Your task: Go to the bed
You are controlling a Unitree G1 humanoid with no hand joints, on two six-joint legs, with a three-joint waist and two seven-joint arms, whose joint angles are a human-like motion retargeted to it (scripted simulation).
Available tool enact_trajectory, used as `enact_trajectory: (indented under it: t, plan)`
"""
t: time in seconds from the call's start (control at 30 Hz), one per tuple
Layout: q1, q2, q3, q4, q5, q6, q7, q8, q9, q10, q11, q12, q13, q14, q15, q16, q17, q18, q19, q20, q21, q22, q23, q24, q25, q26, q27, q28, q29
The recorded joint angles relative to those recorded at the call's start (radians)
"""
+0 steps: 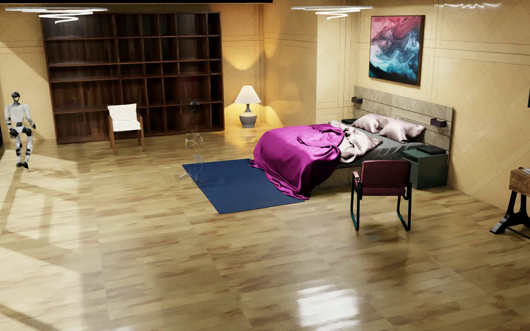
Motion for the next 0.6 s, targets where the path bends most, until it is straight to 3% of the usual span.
enact_trajectory:
  t: [0.03, 0.07, 0.1, 0.13, 0.17, 0.23, 0.27, 0.3, 0.37, 0.43, 0.47, 0.5, 0.57, 0.6]
  plan:
    - [0.018, -0.058, 0.009, -0.001, -0.082, -0.016, 0.040, -0.031, 0.001, 0.009, 0.088, -0.051, 0.004, -0.018, -0.008, 0.018, -0.006, 0.004, 0.004, -0.034, -0.005, 0.028, 0.020, 0.048, -0.001, 0.010, 0.034, -0.028, -0.014]
    - [0.047, -0.099, 0.011, -0.005, -0.187, -0.030, 0.061, -0.063, -0.001, -0.011, 0.099, -0.103, 0.005, -0.019, -0.025, 0.037, -0.013, 0.006, -0.027, -0.035, 0.002, 0.039, 0.056, 0.082, -0.004, 0.041, 0.062, -0.026, -0.012]
    - [0.081, -0.120, 0.009, -0.012, -0.289, -0.043, 0.069, -0.121, -0.004, -0.045, 0.033, -0.149, 0.003, -0.006, -0.038, 0.049, -0.023, 0.004, -0.112, 0.008, 0.017, 0.024, 0.106, 0.082, -0.012, 0.089, 0.078, 0.018, 0.011]
    - [0.112, -0.123, 0.004, -0.018, -0.358, -0.052, 0.067, -0.175, -0.008, -0.083, -0.102, -0.182, 0.001, 0.014, -0.060, 0.051, -0.037, -0.001, -0.185, 0.092, 0.031, -0.018, 0.160, 0.038, -0.022, 0.125, 0.088, 0.091, 0.045]
    - [0.140, -0.113, -0.004, -0.026, -0.389, -0.057, 0.057, -0.211, -0.011, -0.119, -0.286, -0.212, 0.006, 0.033, -0.060, 0.044, -0.049, -0.005, -0.216, 0.188, 0.038, -0.076, 0.208, -0.041, -0.032, 0.122, 0.102, 0.165, 0.079]
    - [0.174, -0.093, -0.018, -0.045, -0.363, -0.055, 0.009, -0.159, -0.013, -0.167, -0.631, -0.285, 0.023, 0.042, 0.114, 0.049, -0.060, -0.016, -0.189, 0.271, 0.023, -0.201, 0.271, -0.187, -0.043, 0.038, 0.140, 0.232, 0.121]
    - [0.176, -0.090, -0.019, -0.056, -0.363, -0.051, -0.021, -0.142, -0.012, -0.166, -0.670, -0.328, 0.040, 0.025, 0.151, 0.075, -0.060, -0.022, -0.185, 0.243, 0.005, -0.265, 0.282, -0.206, -0.039, -0.003, 0.151, 0.245, 0.109]
    - [0.166, -0.095, -0.017, -0.067, -0.378, -0.047, -0.046, -0.165, -0.010, -0.152, -0.645, -0.368, 0.059, 0.007, 0.116, 0.107, -0.054, -0.028, -0.200, 0.202, -0.016, -0.333, 0.286, -0.194, -0.026, -0.027, 0.156, 0.265, 0.075]
    - [0.144, -0.109, -0.017, -0.069, -0.401, -0.032, -0.059, -0.220, -0.009, -0.133, -0.604, -0.397, 0.082, -0.023, 0.091, 0.117, -0.050, -0.015, -0.224, 0.184, -0.030, -0.467, 0.308, -0.180, 0.004, -0.030, 0.154, 0.334, 0.028]
    - [0.146, -0.095, -0.025, -0.033, -0.401, -0.015, 0.010, -0.252, -0.015, -0.097, -0.610, -0.350, 0.079, -0.089, 0.108, 0.052, -0.083, -0.018, -0.223, 0.212, 0.014, -0.562, 0.329, -0.268, -0.015, -0.024, 0.155, 0.392, 0.072]
    - [0.154, -0.086, -0.028, -0.020, -0.396, -0.009, 0.041, -0.259, -0.018, -0.055, -0.618, -0.319, 0.074, -0.118, 0.120, 0.033, -0.097, -0.022, -0.220, 0.193, 0.026, -0.583, 0.323, -0.303, -0.024, -0.036, 0.156, 0.385, 0.081]
    - [0.163, -0.078, -0.030, -0.020, -0.391, -0.003, 0.048, -0.260, -0.022, 0.000, -0.622, -0.291, 0.073, -0.137, 0.131, 0.038, -0.100, -0.020, -0.218, 0.147, 0.019, -0.584, 0.306, -0.290, -0.016, -0.058, 0.159, 0.340, 0.066]
    - [0.191, -0.073, -0.031, -0.045, -0.377, 0.005, 0.007, -0.250, -0.027, 0.099, -0.615, -0.241, 0.078, -0.158, 0.148, 0.060, -0.077, -0.023, -0.215, 0.078, -0.030, -0.520, 0.251, -0.148, 0.043, -0.105, 0.163, 0.183, 0.008]
    - [0.212, -0.079, -0.031, -0.065, -0.367, 0.008, -0.034, -0.237, -0.029, 0.128, -0.600, -0.214, 0.080, -0.172, 0.152, 0.043, -0.063, -0.033, -0.216, 0.097, -0.050, -0.458, 0.219, -0.091, 0.075, -0.094, 0.158, 0.121, -0.017]
